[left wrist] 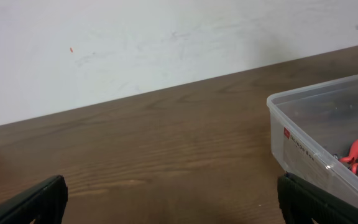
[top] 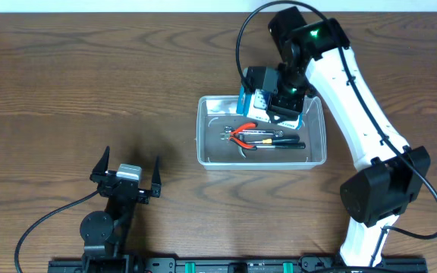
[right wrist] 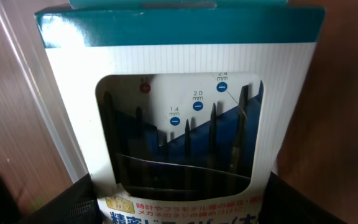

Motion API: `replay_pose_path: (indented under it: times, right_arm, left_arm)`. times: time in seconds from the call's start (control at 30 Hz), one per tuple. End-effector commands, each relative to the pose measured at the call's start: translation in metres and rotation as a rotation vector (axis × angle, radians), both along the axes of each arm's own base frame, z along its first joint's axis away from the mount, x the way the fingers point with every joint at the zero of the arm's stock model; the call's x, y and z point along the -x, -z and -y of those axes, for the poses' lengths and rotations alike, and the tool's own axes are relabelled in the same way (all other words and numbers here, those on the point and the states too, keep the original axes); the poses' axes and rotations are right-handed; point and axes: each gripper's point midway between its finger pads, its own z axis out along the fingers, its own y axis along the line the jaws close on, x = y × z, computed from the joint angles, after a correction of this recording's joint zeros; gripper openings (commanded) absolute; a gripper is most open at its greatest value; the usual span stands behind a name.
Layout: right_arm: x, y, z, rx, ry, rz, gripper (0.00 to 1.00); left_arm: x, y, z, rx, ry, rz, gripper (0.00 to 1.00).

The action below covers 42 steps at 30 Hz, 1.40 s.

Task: Pack container
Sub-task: 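Lift the screwdriver-set box and carry it left over the container, then lower the box into the container on top of the tools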

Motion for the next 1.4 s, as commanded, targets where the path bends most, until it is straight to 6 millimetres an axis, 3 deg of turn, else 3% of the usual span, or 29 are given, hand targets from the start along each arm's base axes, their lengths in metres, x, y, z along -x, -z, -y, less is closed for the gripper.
replay_pose_path:
  times: [0.0,0.43,0.73,1.17,1.37]
  right_arm:
    - [0.01,0.014,-0.001,0.001,-0.049,-0.044,0.64]
    - [0.023,0.06,0.005,0.027,-0.103,-0.102,0.67]
    - [0.02,0.095,0.018,0.098,-0.102,-0.073,0.69]
    - [0.003,0.1,0.017,0.08,-0.088,-0.01,0.83]
    - [0.003,0.1,0.017,0.079,-0.087,-0.01,0.99]
  left_arm:
    - [0.0,0.016,0.0,0.005,-0.001,-0.047,0.98]
    - [0.0,0.016,0.0,0.005,-0.001,-0.047,0.98]
    - [0.0,0.016,0.0,0.005,-0.001,-0.047,0.98]
    - [0.0,0.016,0.0,0.005,-0.001,-0.047,0.98]
    - [0.0,0.016,0.0,0.005,-0.001,-0.047,0.98]
